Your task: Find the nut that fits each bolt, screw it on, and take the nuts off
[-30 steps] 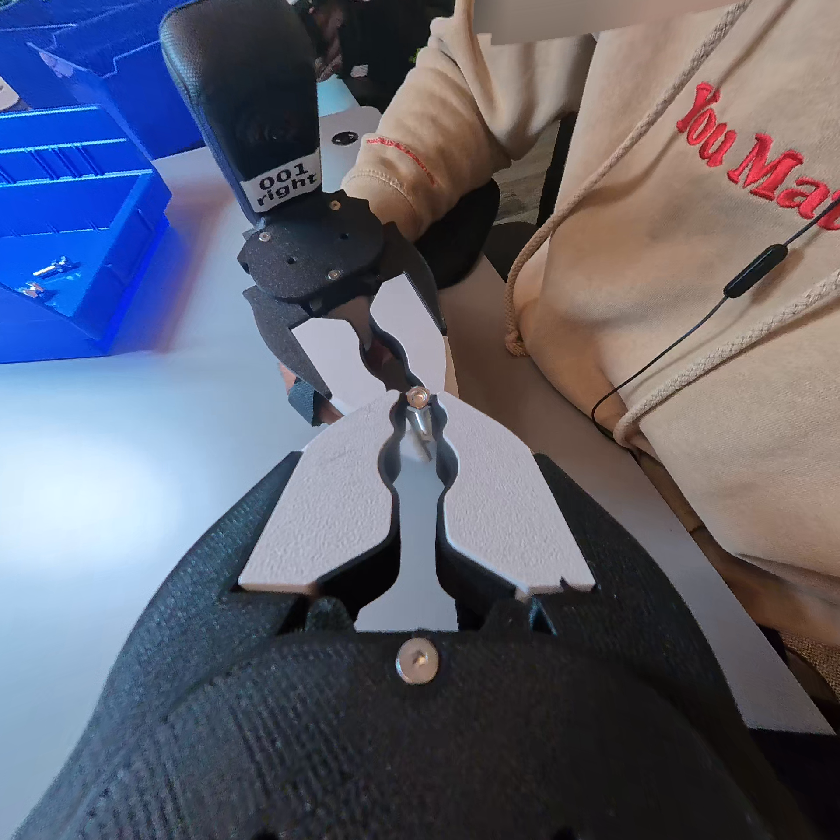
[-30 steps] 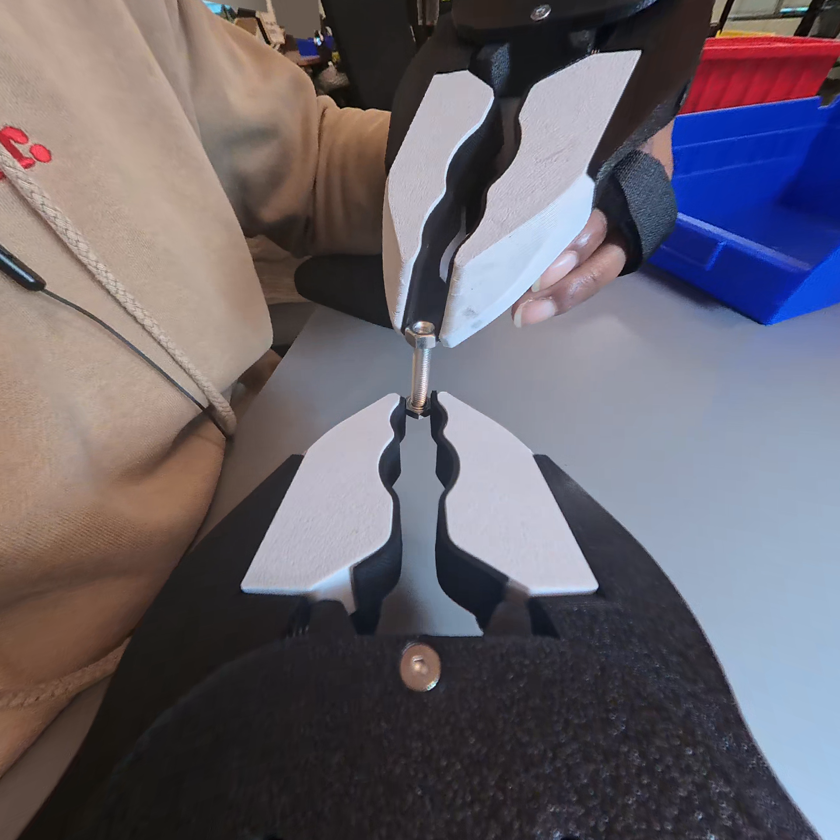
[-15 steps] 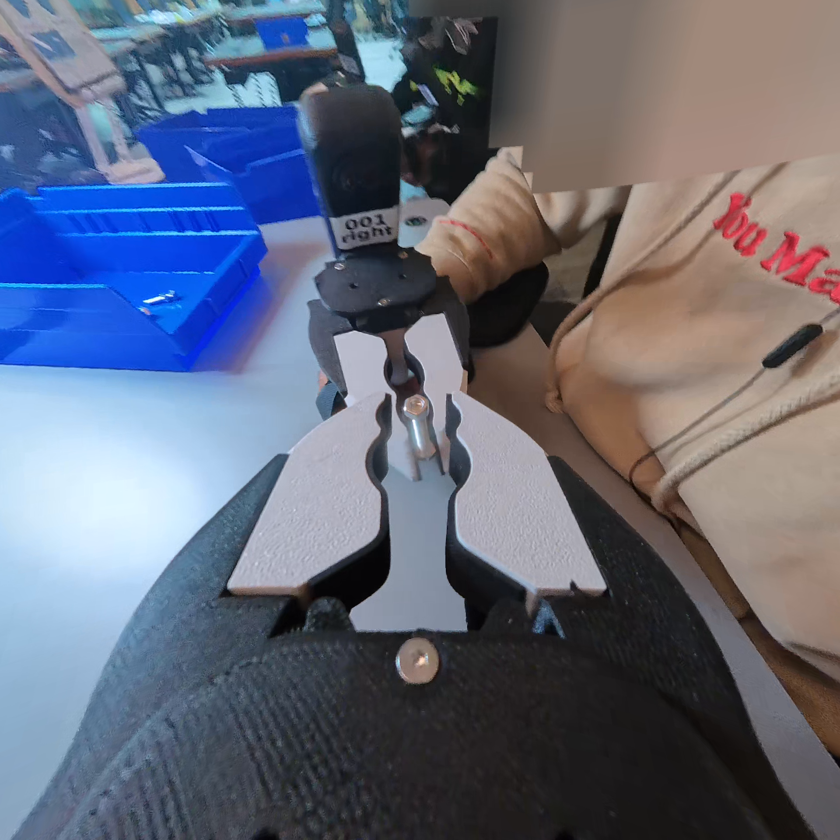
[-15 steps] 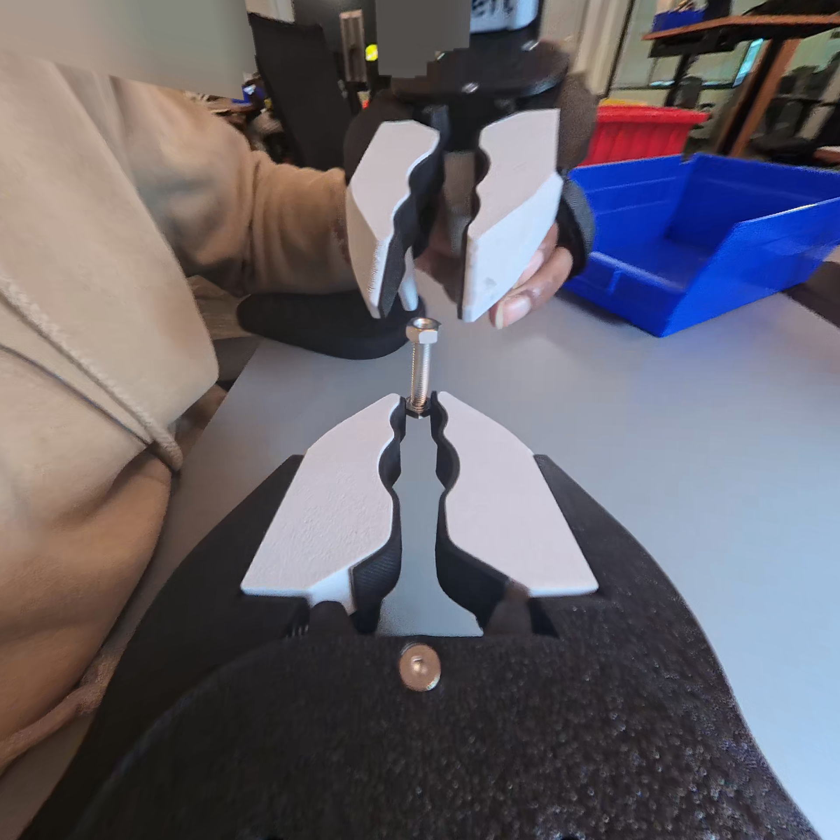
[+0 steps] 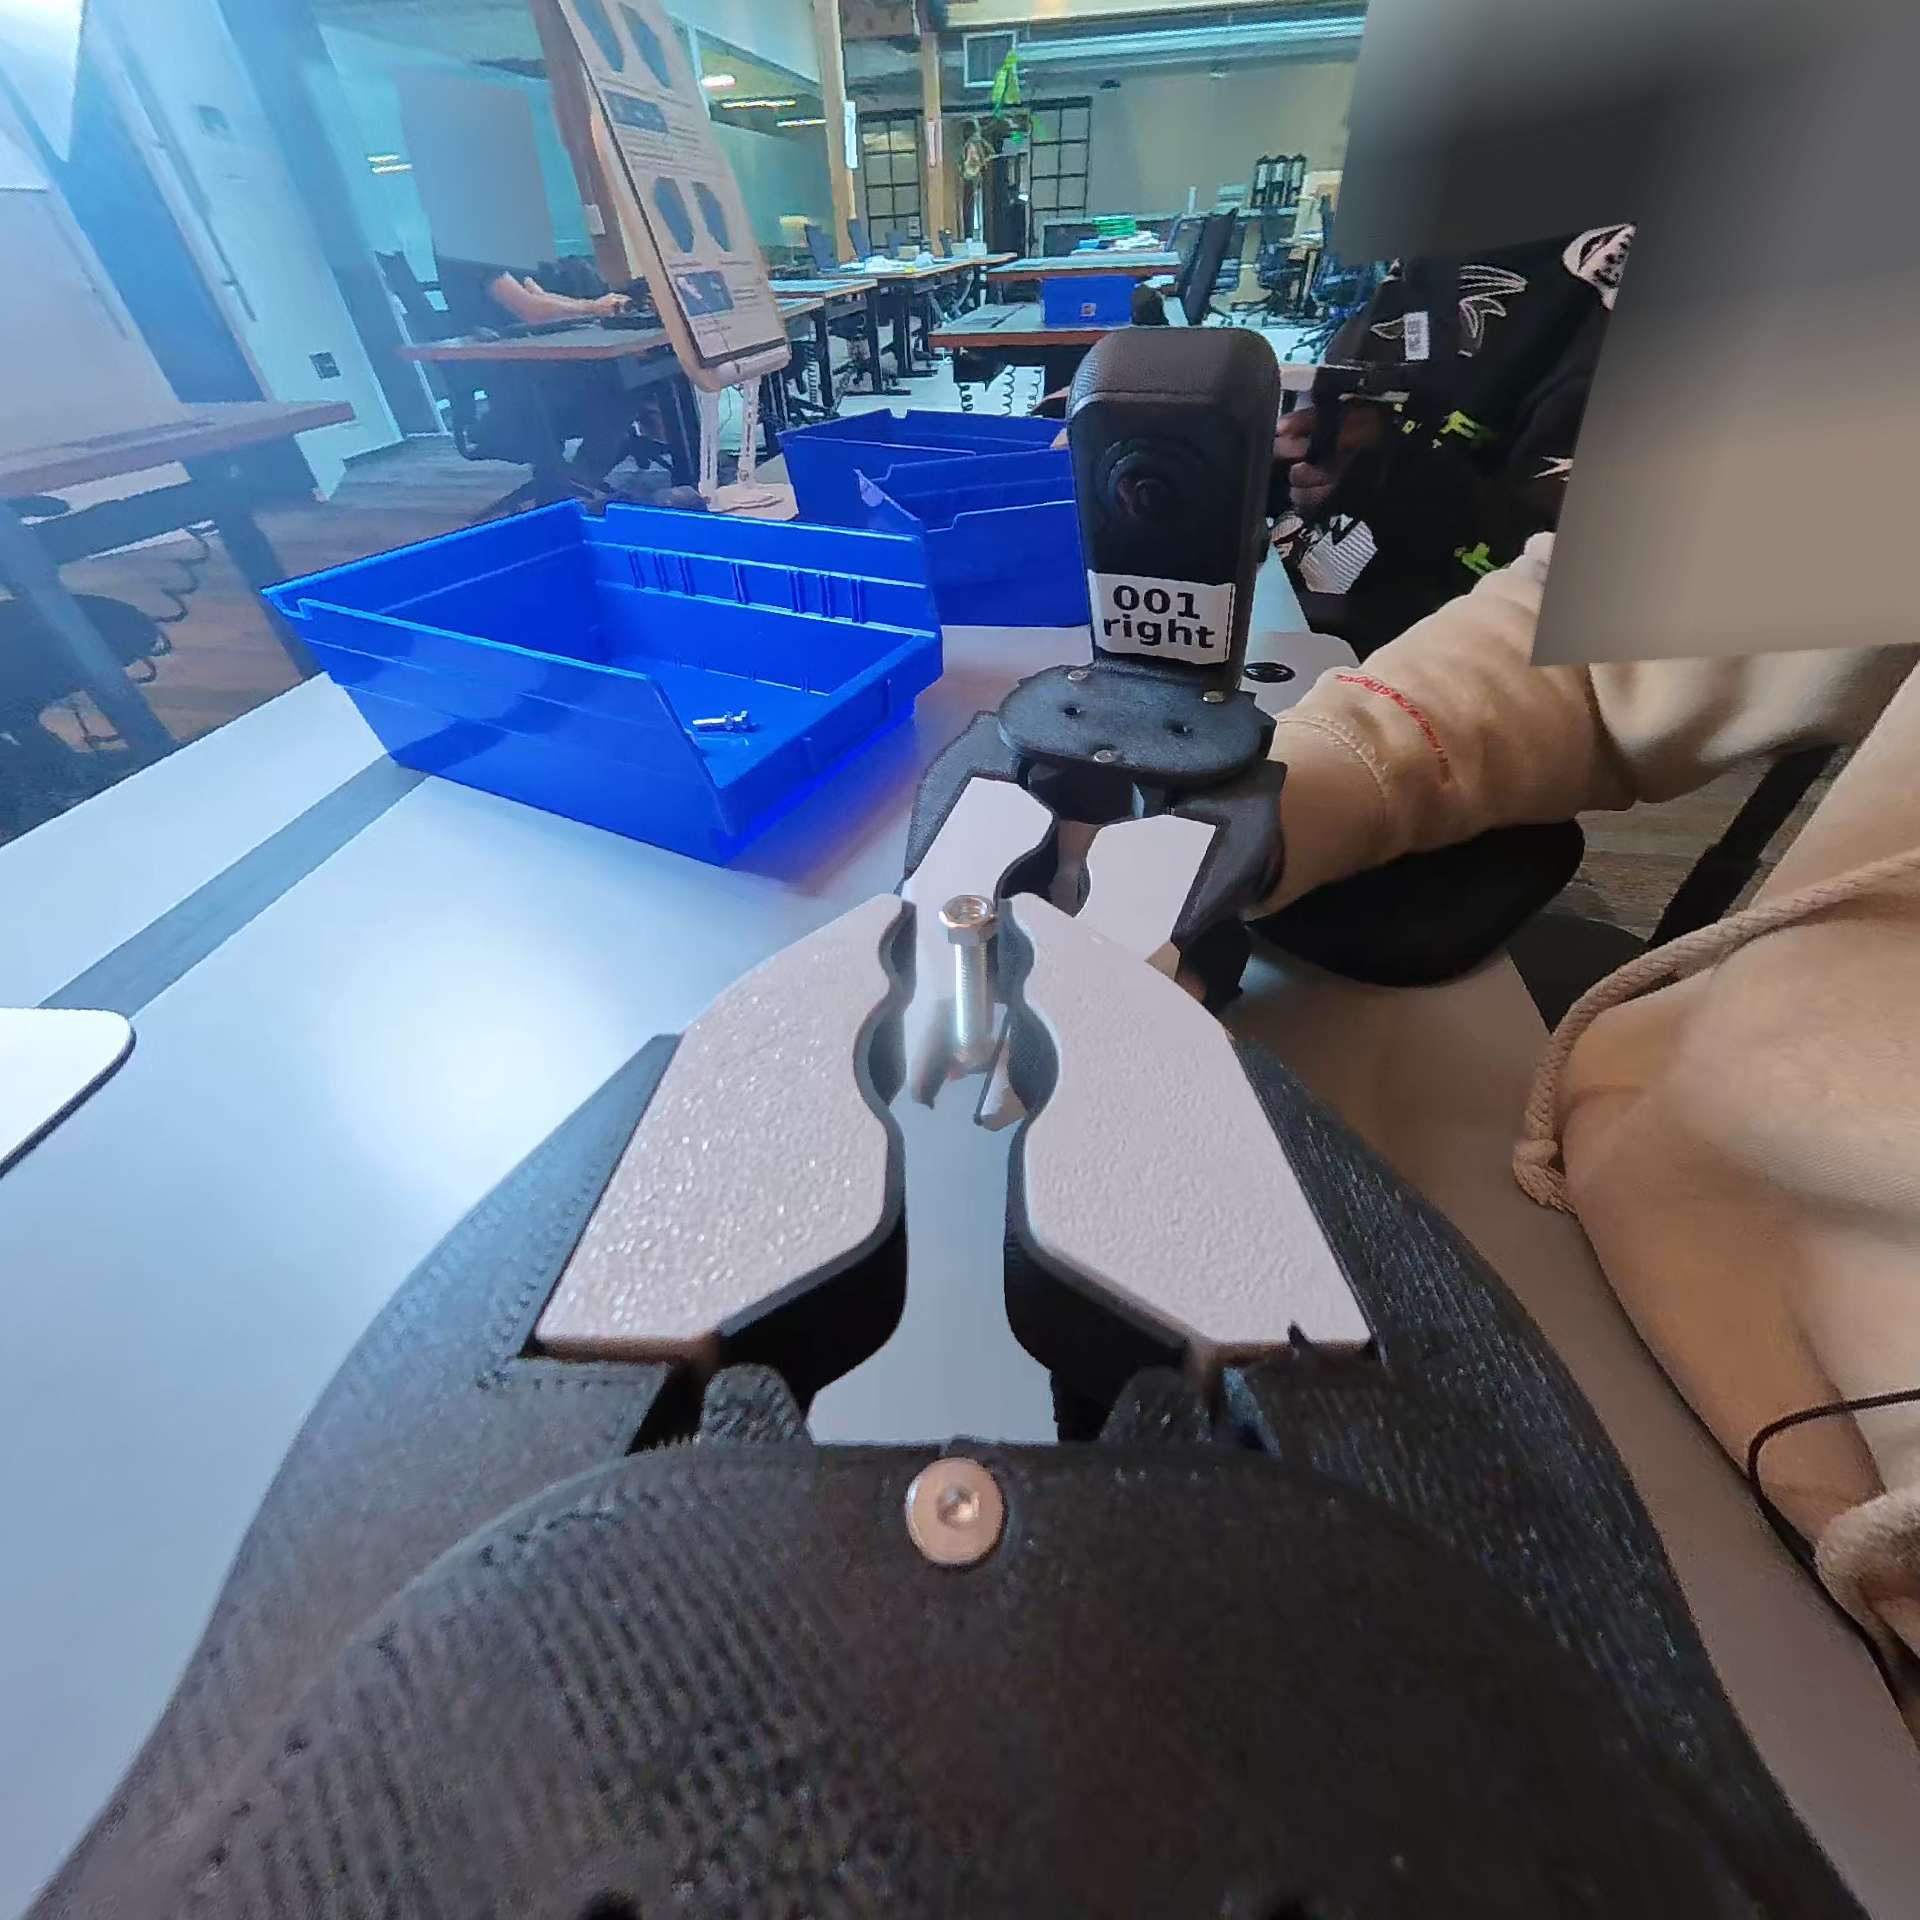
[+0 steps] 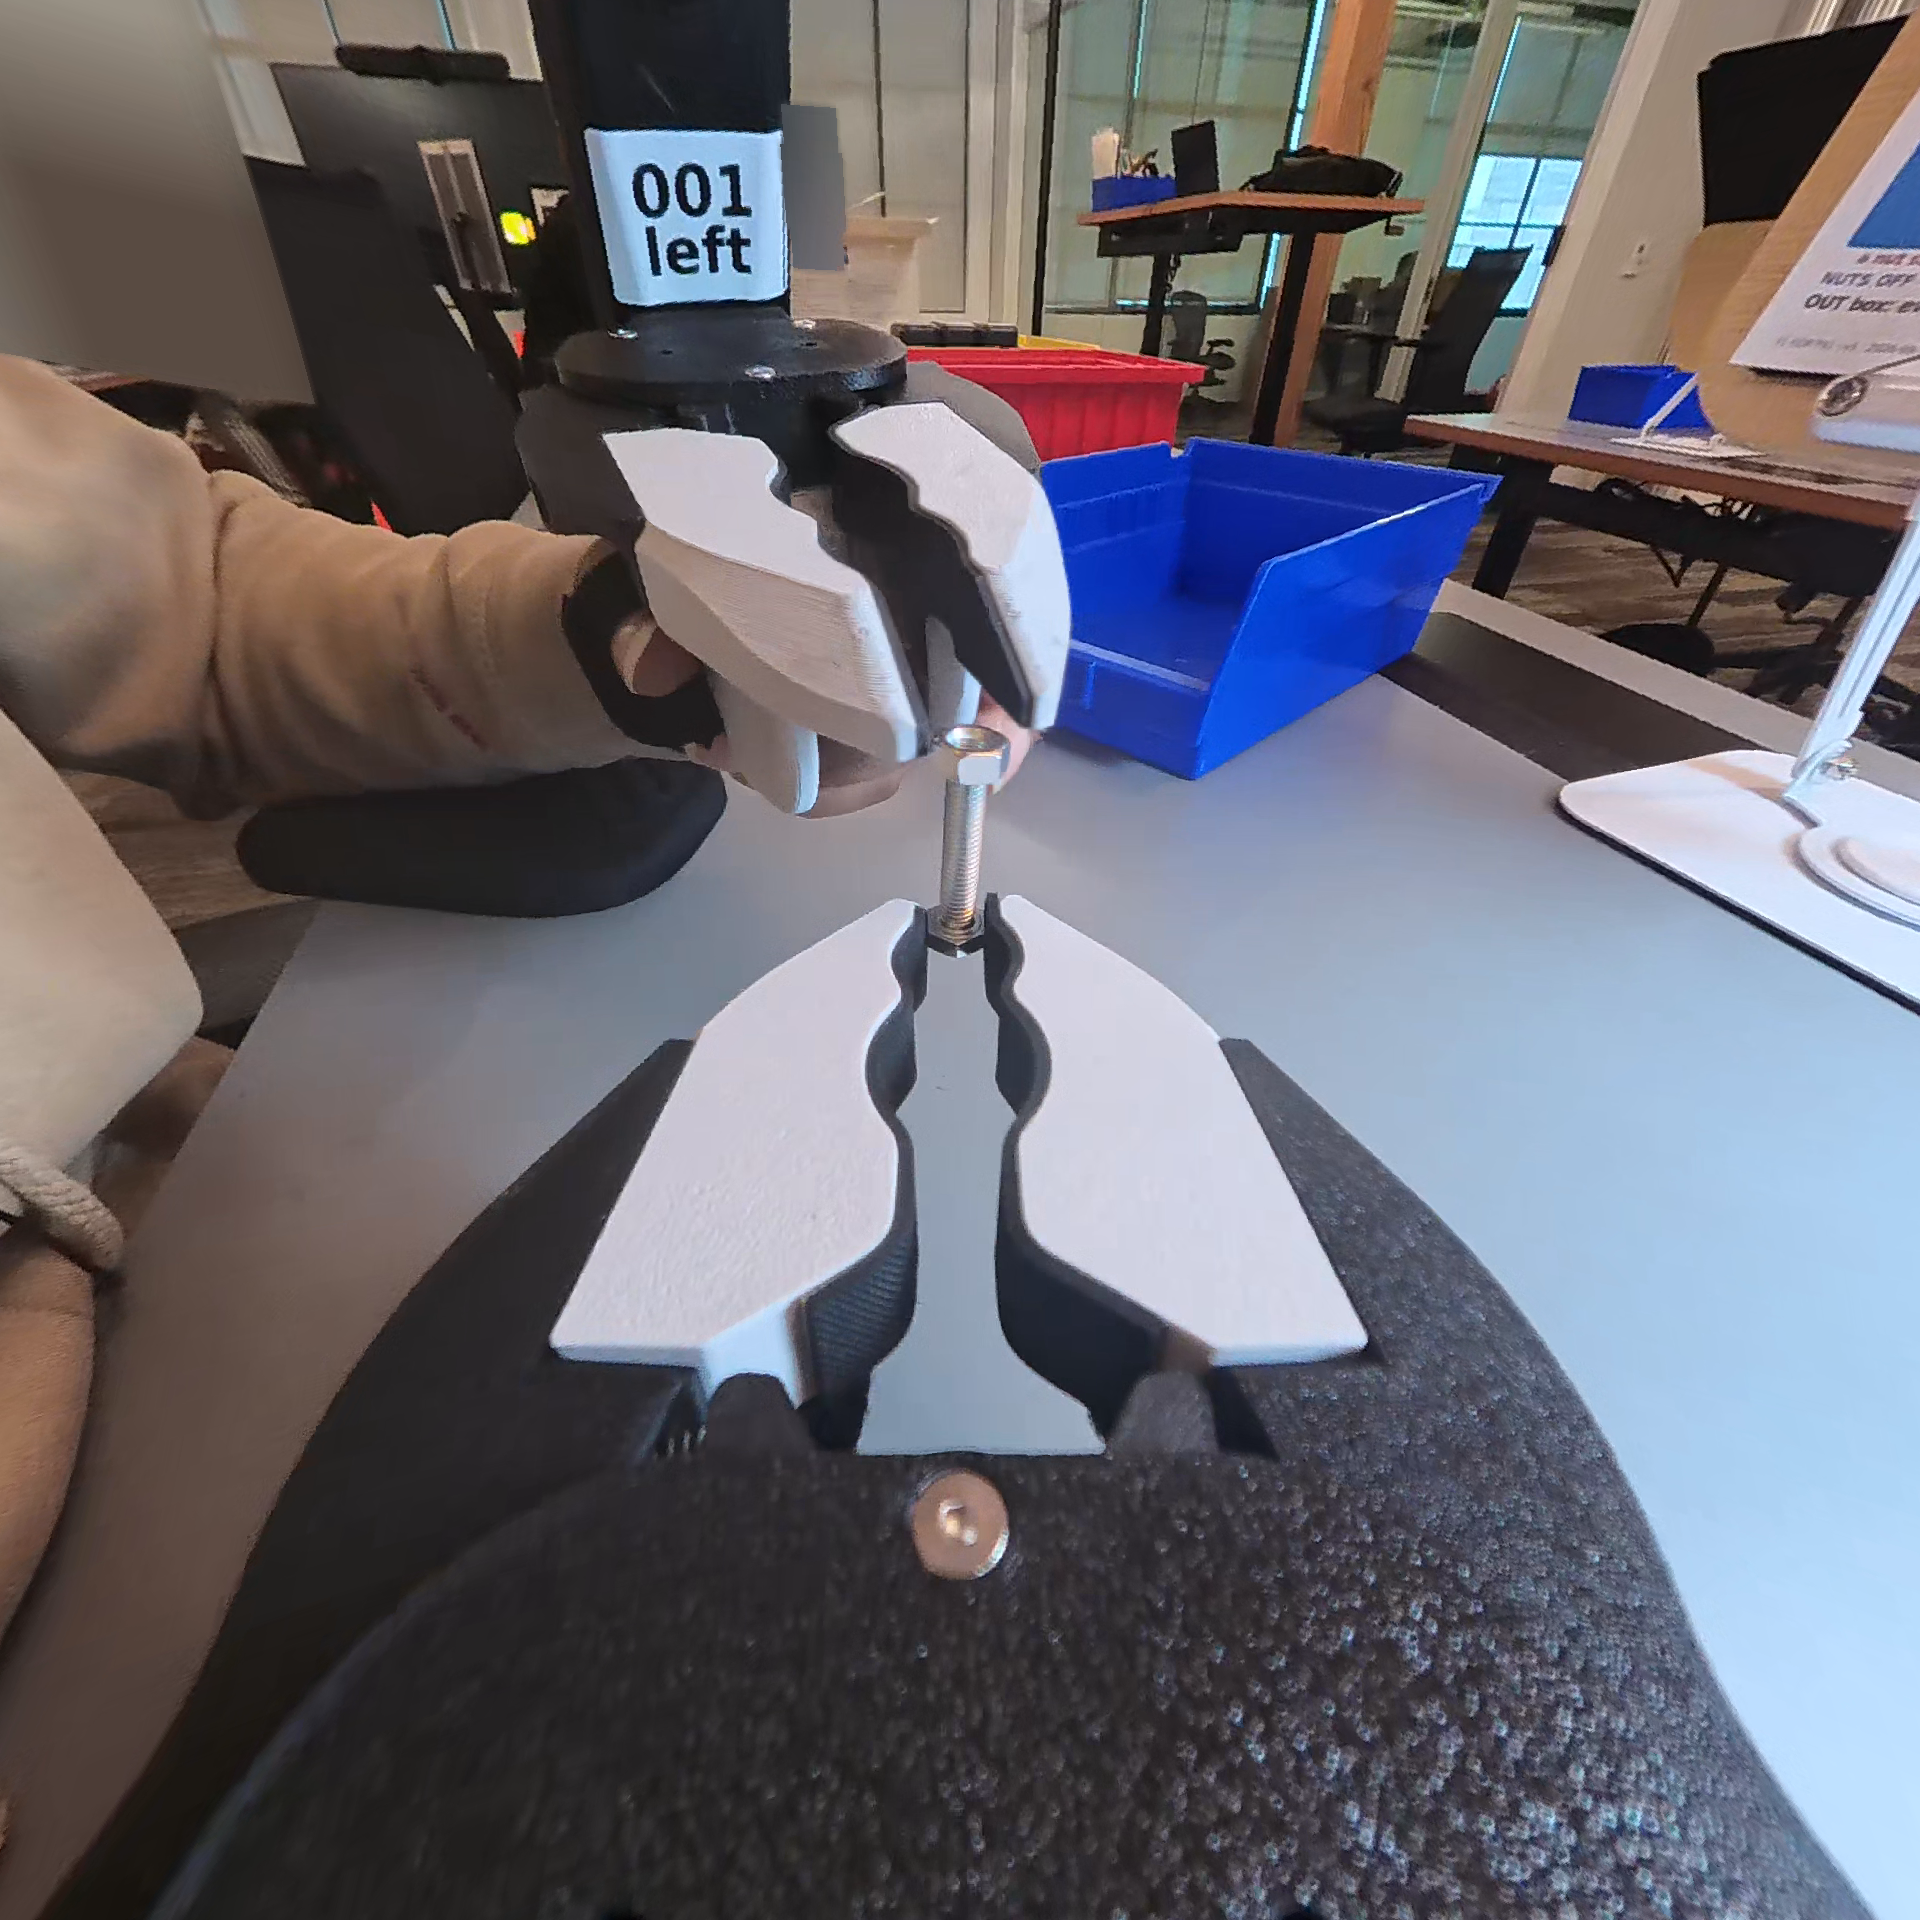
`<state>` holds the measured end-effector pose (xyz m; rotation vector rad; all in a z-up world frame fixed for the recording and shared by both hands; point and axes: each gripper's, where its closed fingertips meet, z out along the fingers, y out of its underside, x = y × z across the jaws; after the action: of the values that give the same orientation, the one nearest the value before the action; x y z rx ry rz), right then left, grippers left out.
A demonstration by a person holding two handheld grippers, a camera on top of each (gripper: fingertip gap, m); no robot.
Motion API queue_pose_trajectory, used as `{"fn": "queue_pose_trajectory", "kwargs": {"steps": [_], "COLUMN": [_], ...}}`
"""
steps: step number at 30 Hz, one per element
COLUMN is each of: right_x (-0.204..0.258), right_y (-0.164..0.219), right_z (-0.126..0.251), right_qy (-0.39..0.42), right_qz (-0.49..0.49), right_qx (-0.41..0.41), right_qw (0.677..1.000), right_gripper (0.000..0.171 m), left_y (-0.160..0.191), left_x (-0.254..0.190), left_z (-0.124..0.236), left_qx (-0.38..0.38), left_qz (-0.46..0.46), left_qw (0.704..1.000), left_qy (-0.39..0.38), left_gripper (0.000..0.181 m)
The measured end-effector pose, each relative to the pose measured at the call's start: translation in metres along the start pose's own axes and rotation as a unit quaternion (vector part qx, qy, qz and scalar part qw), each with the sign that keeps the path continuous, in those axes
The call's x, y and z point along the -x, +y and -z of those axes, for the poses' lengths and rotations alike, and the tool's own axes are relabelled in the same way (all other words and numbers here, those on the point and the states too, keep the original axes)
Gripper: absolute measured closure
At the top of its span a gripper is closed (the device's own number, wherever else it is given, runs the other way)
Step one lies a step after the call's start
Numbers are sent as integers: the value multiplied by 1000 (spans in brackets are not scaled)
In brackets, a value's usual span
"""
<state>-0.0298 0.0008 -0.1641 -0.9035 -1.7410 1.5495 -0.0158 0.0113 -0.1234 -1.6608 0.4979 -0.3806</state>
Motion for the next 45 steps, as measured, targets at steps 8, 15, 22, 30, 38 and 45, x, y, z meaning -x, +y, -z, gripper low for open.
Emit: {"fn": "queue_pose_trajectory", "kwargs": {"steps": [8, 15, 22, 30, 38, 45], "right_x": [-4, -4, -4, -3, -1, 0], "right_y": [3, 3, 5, 5, 2, -1], "right_z": [-1, -2, -2, -1, -1, 0], "right_qy": [15, 18, 18, 16, 13, 9], "right_qz": [7, 15, 16, 13, 24, 26], "right_qx": [9, 12, 19, 17, 9, 1], "right_qw": [1000, 1000, 1000, 1000, 1000, 1000], "right_gripper": [161, 161, 161, 161, 161, 161], "left_y": [5, 5, 7, 7, 4, 3], "left_x": [0, -1, -1, -2, -4, -6], "left_z": [-3, -4, -4, -3, 0, 1], "left_qx": [14, 18, 26, 21, 14, 12], "left_qz": [6, -2, -31, -37, -34, -35], "left_qw": [1000, 1000, 999, 999, 999, 999], "left_qy": [-1, -5, -13, -9, 4, 11], "left_gripper": [169, 170, 171, 171, 171, 170]}}
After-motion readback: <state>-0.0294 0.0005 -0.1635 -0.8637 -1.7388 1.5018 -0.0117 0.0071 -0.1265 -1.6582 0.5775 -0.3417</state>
